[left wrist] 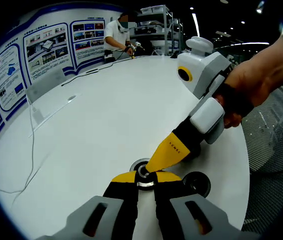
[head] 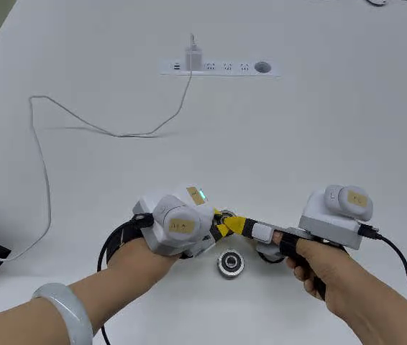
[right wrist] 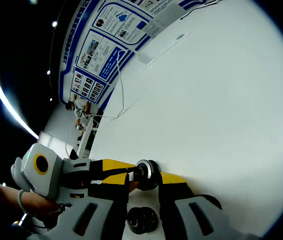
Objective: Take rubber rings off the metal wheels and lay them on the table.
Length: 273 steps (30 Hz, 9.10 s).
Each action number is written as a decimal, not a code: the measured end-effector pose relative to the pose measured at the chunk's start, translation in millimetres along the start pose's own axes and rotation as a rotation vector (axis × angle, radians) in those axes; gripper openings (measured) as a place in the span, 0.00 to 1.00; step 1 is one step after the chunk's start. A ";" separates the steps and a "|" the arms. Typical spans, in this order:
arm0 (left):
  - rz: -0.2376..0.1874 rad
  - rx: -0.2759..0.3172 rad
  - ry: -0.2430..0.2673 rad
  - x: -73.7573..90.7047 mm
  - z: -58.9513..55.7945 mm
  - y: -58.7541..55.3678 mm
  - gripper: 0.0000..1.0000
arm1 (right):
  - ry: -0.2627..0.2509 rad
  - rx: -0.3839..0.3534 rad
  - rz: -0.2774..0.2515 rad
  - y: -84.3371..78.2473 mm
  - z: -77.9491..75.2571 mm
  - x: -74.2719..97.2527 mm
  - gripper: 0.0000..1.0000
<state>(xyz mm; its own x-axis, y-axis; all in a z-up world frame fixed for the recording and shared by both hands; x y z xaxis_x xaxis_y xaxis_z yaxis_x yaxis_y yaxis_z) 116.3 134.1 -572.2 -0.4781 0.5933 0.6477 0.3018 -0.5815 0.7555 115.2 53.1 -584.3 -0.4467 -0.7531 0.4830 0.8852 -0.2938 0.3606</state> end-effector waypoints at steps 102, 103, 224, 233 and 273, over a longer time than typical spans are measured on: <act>0.000 -0.007 -0.005 0.7 1.2 0.3 0.11 | 0.039 0.028 -0.008 1.4 15.6 9.1 0.01; 0.000 -0.007 -0.005 0.8 1.2 0.2 0.11 | 0.041 0.029 -0.007 1.3 15.9 9.1 0.01; -0.050 0.013 0.039 25.6 -2.9 -14.1 0.44 | -0.209 0.181 -0.078 -8.3 -27.9 78.0 0.18; -0.069 0.003 0.036 21.2 -0.7 -4.0 0.36 | -0.143 0.185 -0.067 -0.8 -7.9 50.9 0.10; -0.023 0.002 -0.003 0.0 1.1 1.0 0.14 | -0.071 0.189 -0.036 -3.5 2.3 24.7 0.20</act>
<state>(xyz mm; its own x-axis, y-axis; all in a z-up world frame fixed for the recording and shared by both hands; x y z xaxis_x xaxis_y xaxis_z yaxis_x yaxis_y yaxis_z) 117.5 134.1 -571.3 -0.4821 0.6083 0.6305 0.2922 -0.5668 0.7703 100.7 36.9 -571.8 -0.4917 -0.6986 0.5198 0.8315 -0.1994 0.5186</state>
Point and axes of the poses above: the centre of the closed fingertips' face, and the gripper's own axes: x roughly backward along the fingers, z roughly to its left, y roughly out of its top, the point moved 5 cm from there along x, roughly backward along the fingers, and after that the axes turned 5 degrees about -x, right-handed, at the moved point
